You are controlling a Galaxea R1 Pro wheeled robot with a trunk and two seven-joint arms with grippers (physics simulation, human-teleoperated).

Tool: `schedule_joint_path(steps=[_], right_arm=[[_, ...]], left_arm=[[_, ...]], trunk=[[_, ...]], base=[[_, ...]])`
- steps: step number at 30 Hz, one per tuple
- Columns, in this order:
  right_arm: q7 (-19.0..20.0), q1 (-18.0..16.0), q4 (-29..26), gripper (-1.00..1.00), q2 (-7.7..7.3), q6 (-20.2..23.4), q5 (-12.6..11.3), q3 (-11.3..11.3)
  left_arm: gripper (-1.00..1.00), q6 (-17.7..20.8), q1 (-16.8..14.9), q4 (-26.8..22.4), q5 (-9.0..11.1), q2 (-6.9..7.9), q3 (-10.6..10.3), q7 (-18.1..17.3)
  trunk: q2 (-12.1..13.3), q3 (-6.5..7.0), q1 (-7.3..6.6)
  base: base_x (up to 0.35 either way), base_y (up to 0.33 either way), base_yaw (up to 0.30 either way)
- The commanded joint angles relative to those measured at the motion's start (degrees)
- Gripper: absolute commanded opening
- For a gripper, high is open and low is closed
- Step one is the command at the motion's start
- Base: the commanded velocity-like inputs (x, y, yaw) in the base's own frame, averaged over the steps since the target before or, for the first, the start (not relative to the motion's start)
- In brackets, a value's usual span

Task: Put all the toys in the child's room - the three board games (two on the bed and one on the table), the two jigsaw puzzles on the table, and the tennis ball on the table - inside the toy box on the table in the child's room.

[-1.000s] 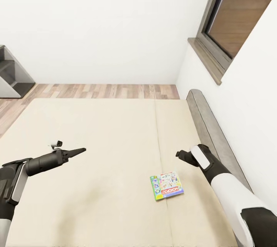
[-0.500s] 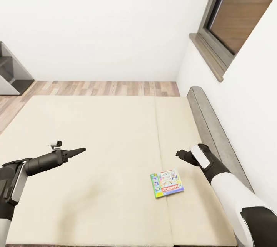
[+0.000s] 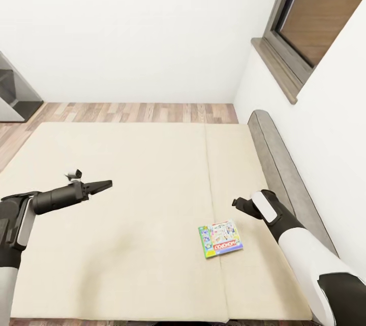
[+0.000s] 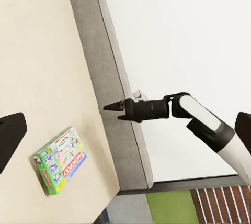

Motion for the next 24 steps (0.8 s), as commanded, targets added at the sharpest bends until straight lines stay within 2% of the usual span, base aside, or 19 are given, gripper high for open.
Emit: schedule_joint_path(steps=[1, 5, 8, 24], right_arm=[[-0.5, 0.0, -0.1, 1.0, -0.07, 0.1, -0.6, 0.4], [-0.5, 0.0, -0.1, 1.0, -0.05, 0.1, -0.6, 0.4], [-0.5, 0.0, -0.1, 1.0, -0.05, 0.0, -0.6, 0.4], [-0.5, 0.0, -0.2, 1.0, -0.14, 0.0, -0.6, 0.4]], left_arm=[[1.0, 0.7, -0.6, 0.0, -0.6, 0.0, 0.0, 0.0], [1.0, 0.9, -3.3, 0.2, -4.2, -0.07, 0.1, 0.3], [1.0, 1.0, -4.3, 0.2, -5.0, -0.17, 0.1, 0.4], [1.0, 1.2, -9.9, 0.3, -5.6, -0.49, 0.1, 0.5]], trunk=[[-0.1, -0.18, 0.02], [-0.1, -0.56, 0.02], [-0.1, -0.84, 0.02], [-0.1, -2.35, 0.02]], base=[[0.0, 0.0, 0.0], [0.0, 0.0, 0.0], [0.0, 0.0, 0.0], [0.0, 0.0, 0.0]])
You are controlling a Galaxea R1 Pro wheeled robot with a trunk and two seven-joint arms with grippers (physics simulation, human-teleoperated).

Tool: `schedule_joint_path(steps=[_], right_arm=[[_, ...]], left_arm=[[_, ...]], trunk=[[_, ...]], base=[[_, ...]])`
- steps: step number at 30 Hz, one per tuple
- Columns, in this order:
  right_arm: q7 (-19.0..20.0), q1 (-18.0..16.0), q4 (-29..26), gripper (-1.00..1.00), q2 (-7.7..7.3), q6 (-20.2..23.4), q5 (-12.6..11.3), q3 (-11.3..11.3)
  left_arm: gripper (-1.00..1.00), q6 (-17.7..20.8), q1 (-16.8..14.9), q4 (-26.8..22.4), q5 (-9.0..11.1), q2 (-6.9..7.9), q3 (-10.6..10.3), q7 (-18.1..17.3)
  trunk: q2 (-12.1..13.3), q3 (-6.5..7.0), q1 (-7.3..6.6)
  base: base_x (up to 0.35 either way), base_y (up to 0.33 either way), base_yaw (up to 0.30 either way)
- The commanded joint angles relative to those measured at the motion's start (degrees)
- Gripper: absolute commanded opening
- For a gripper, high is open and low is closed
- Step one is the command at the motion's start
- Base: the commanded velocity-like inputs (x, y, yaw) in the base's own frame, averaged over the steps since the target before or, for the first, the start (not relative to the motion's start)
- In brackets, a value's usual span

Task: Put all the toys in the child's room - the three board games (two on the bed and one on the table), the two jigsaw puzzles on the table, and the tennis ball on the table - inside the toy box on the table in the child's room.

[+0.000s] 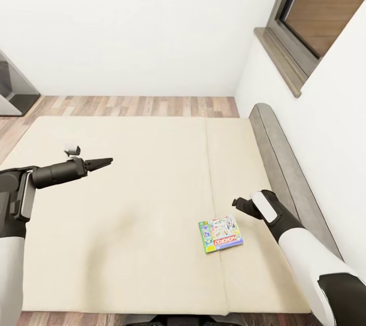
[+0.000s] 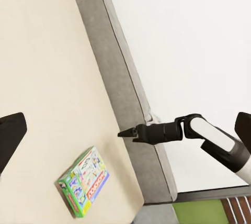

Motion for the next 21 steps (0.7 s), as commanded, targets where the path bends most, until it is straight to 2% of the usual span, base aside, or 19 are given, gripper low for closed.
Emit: schedule_joint_path(steps=[1, 21], right_arm=[[-0.5, 0.0, -0.1, 1.0, -0.08, 0.1, -0.6, 0.4], [-0.4, 0.3, -0.1, 1.0, -0.08, 0.0, -0.6, 0.4]], left_arm=[[1.0, 0.6, -0.3, 0.0, 0.1, -0.02, 0.0, -0.1], [1.0, 0.4, -0.8, 0.0, 0.0, -0.15, -0.2, 2.6]], trunk=[[-0.1, -0.18, 0.03], [-0.1, -2.06, 0.03]], base=[[0.0, 0.0, 0.0], [0.0, 0.0, 0.0]])
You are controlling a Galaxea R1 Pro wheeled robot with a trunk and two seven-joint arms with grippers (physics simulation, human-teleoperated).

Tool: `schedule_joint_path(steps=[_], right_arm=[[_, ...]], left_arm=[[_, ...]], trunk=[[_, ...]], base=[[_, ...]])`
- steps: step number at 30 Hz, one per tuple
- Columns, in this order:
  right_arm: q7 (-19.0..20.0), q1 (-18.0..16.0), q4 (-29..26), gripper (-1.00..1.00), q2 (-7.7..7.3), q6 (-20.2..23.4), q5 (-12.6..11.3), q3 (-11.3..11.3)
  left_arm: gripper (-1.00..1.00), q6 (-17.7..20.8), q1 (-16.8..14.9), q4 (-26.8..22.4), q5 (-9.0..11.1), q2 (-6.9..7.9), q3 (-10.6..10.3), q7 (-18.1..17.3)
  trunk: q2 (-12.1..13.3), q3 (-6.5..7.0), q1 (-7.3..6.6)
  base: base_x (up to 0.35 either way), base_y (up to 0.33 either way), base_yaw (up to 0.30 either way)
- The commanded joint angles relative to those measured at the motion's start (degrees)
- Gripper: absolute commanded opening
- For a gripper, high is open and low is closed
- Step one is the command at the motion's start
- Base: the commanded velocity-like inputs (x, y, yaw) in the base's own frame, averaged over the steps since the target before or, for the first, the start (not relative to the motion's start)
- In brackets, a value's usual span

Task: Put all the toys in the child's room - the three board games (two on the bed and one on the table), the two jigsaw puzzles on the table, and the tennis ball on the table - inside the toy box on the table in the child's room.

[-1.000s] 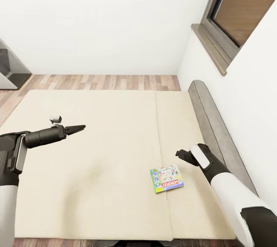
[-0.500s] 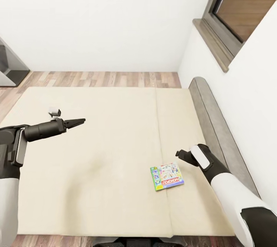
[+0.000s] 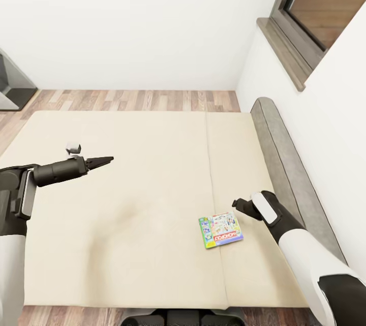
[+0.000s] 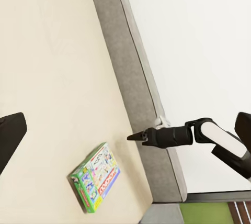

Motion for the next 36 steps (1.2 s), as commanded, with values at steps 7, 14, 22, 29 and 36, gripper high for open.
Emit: schedule_joint_path(steps=[7, 14, 22, 29, 36], right_arm=[[-0.5, 0.1, -0.1, 1.0, -0.08, 0.0, -0.6, 0.4], [-0.5, 0.1, -0.1, 1.0, -0.08, -0.1, -0.6, 0.4], [-0.4, -0.4, -0.6, 1.0, -0.12, 0.1, -0.5, 0.4], [-0.2, -0.6, -0.7, 1.0, -0.15, 0.2, 3.2, 0.5], [4.2, -0.6, -0.7, 1.0, -0.08, 0.2, 10.1, 0.5]], left_arm=[[1.0, 0.4, 0.0, 0.0, 0.1, -0.06, -0.1, 0.2], [1.0, 0.4, 0.0, 0.0, 0.1, -0.02, -1.4, 0.4], [1.0, 0.1, 0.0, 0.0, 0.1, -0.14, -2.0, 0.6], [1.0, 0.1, 0.0, 0.0, 0.1, -0.17, -2.0, 1.9], [1.0, 0.1, 0.0, 0.0, 0.1, -0.17, -2.1, 2.3]], trunk=[[-0.1, -0.74, 0.03], [-0.1, -1.4, 0.03], [-0.1, -2.16, 0.03], [-0.1, -2.82, 0.03], [-0.1, -3.48, 0.03]], base=[[0.0, 0.0, 0.0], [0.0, 0.0, 0.0], [0.0, 0.0, 0.0], [0.0, 0.0, 0.0], [0.0, 0.0, 0.0]])
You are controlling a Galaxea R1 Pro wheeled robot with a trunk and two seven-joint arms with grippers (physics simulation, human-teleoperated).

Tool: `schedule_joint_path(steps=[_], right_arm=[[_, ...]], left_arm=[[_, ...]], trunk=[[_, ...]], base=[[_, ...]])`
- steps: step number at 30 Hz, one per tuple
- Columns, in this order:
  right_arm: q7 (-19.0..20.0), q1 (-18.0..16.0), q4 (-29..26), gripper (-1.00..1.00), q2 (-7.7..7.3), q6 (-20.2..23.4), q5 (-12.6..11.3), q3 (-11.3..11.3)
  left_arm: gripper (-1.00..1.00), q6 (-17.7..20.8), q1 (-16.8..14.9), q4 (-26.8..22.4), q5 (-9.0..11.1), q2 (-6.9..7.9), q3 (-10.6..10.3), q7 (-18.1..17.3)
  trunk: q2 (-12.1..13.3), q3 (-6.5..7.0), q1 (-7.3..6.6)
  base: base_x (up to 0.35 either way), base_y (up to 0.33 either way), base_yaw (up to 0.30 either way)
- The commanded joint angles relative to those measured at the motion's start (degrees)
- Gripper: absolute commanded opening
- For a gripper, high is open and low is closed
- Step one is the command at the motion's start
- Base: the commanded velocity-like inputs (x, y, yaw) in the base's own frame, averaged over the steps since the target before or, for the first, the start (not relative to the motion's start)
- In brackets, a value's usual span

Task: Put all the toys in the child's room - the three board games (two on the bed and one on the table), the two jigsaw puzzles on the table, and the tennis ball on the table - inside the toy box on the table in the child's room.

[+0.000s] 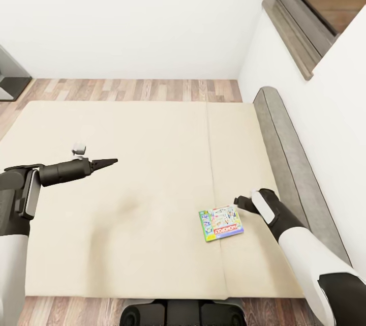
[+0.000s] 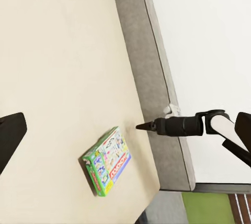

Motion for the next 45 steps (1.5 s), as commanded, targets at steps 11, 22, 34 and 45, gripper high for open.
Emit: schedule_joint_path(steps=[11, 22, 34, 45], right_arm=[[2.2, 0.0, -0.1, 1.0, 0.0, 0.0, 0.5, 0.5], [2.4, 0.2, 0.3, 1.0, -0.05, 0.0, 0.6, 0.6], [4.5, 0.5, 0.4, 1.0, -0.08, -0.1, 0.8, 0.6], [5.1, 0.7, 0.4, 1.0, -0.04, -0.1, 0.9, 0.7]], left_arm=[[1.0, 0.5, 0.0, 0.0, 0.1, 0.01, 0.0, 0.0], [1.0, 0.5, 0.0, 0.0, 0.1, -0.72, 0.1, 0.0], [1.0, 0.5, 0.0, 0.0, 0.1, -0.96, 0.1, 0.0], [1.0, 0.5, 0.0, 0.0, 0.1, -1.17, 0.1, 0.0]], trunk=[[-0.1, -1.11, 0.03], [-0.1, -2.15, 0.03], [-0.1, -3.28, 0.03], [-0.1, -4.32, 0.03]], base=[[0.0, 0.0, 0.0], [0.0, 0.0, 0.0], [0.0, 0.0, 0.0], [0.0, 0.0, 0.0]])
